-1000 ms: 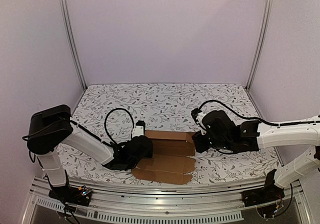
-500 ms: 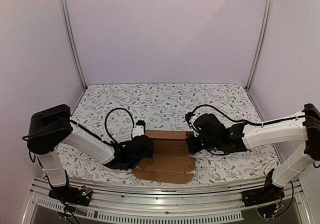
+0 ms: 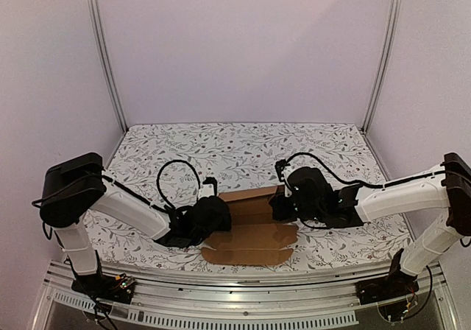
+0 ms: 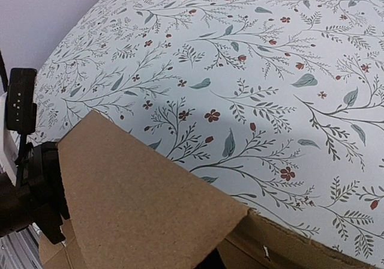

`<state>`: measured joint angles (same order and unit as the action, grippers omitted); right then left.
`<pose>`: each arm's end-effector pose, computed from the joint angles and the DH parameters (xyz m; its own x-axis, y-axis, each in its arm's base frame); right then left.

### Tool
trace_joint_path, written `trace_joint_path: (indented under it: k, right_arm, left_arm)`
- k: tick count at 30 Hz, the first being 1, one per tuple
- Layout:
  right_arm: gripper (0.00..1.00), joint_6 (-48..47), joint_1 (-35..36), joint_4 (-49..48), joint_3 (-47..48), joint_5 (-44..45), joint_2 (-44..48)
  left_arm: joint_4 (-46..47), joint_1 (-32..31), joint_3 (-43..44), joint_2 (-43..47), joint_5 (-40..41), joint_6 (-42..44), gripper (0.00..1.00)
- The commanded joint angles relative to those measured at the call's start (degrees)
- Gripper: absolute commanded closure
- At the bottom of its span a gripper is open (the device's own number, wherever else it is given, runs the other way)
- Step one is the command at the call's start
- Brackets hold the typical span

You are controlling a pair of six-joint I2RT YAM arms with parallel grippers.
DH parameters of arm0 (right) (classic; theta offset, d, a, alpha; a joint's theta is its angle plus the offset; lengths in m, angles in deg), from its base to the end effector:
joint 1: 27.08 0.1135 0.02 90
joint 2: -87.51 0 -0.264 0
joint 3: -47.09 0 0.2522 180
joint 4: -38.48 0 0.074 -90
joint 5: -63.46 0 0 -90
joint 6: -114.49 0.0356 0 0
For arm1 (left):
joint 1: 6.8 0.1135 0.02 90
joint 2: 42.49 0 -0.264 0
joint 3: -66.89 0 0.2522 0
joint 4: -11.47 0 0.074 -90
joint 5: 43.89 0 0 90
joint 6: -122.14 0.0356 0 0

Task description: Fold the paper box

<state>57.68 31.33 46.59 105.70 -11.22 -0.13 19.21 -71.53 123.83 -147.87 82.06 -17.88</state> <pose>0.1735 0.2643 0.1895 -0.6540 -0.0556 -0.7544 -0.4221 0.8545 0.3029 0.1620 -0.2943 0.1123 -0.5942 -0.1943 -0.7805 0.1350 0.9325 -0.3350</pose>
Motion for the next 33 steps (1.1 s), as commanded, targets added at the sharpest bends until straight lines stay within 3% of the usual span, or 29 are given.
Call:
trace_joint_path:
  k: [1,10,18,27,33]
  right_arm:
    - [1.00,2.82,-0.14,-8.62,-2.38,0.52,2.68]
    - [1.00,0.86,-0.12,-9.87,-2.99,-0.20,5.90]
    - [1.00,-1.95,-0.15,-3.14,-3.76,-3.95,11.09]
    - [1.00,-7.00,-0.04,7.37,-5.48,-8.65,24.40]
    - [1.00,-10.41,-0.02,7.90,-7.95,-16.95,33.70]
  left_arm:
    - [-3.75,-0.89,-0.11,-1.92,-8.17,-1.52,1.00]
    - [-2.51,-0.84,-1.41,-1.13,-10.63,-3.24,1.00]
    - [0.84,2.11,-3.50,-0.18,-13.93,-3.90,1.00]
    - [7.83,6.54,-8.44,2.46,-19.73,-5.24,1.00]
    - [9.98,8.30,-10.58,4.95,-22.82,-6.94,1.00]
